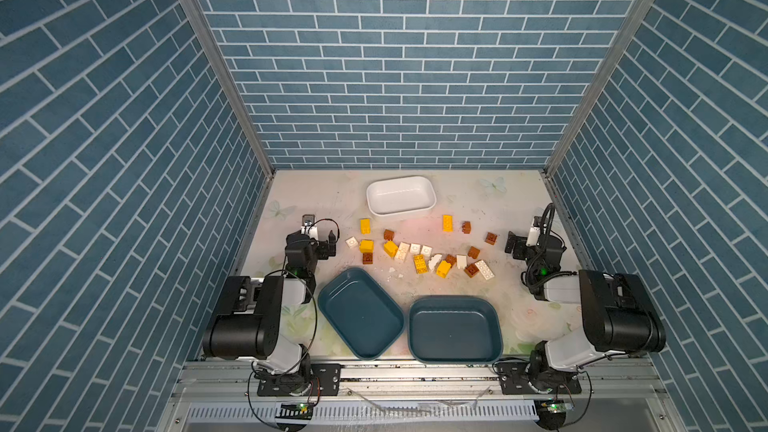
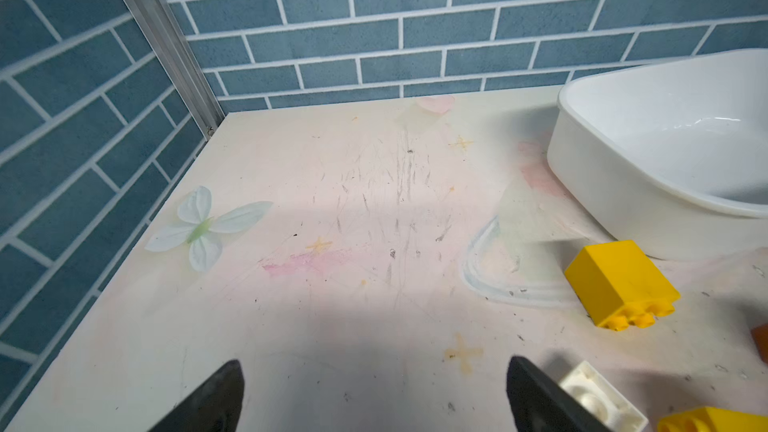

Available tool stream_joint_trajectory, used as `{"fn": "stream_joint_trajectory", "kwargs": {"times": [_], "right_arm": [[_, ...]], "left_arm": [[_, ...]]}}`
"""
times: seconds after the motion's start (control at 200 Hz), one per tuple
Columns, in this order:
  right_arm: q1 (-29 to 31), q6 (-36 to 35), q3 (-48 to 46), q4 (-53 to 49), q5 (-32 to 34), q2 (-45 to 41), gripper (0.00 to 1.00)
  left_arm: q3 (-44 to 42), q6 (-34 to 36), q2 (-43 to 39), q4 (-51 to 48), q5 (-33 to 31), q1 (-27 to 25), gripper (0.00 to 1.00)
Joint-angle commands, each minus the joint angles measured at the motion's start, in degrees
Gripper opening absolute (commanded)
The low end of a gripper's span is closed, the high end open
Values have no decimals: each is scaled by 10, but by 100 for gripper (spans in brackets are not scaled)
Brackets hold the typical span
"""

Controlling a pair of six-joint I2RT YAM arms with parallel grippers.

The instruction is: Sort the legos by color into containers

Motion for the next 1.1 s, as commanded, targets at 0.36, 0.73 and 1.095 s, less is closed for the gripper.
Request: {"fn": "stream_joint_trajectory", "kwargs": {"times": [0.36,0.73,1.095], "right_arm": [[-2,-15,6,1,-11,2,99],[-4,-15,3,5,-21,-1,99],[-3,-47,34,-185,-155,-182,99]], "left_arm": [[9,3,5,-11,3,1,99],[13,10,-5,-23,18,0,99],[173,8,-181,-404,22,-22,100]]}}
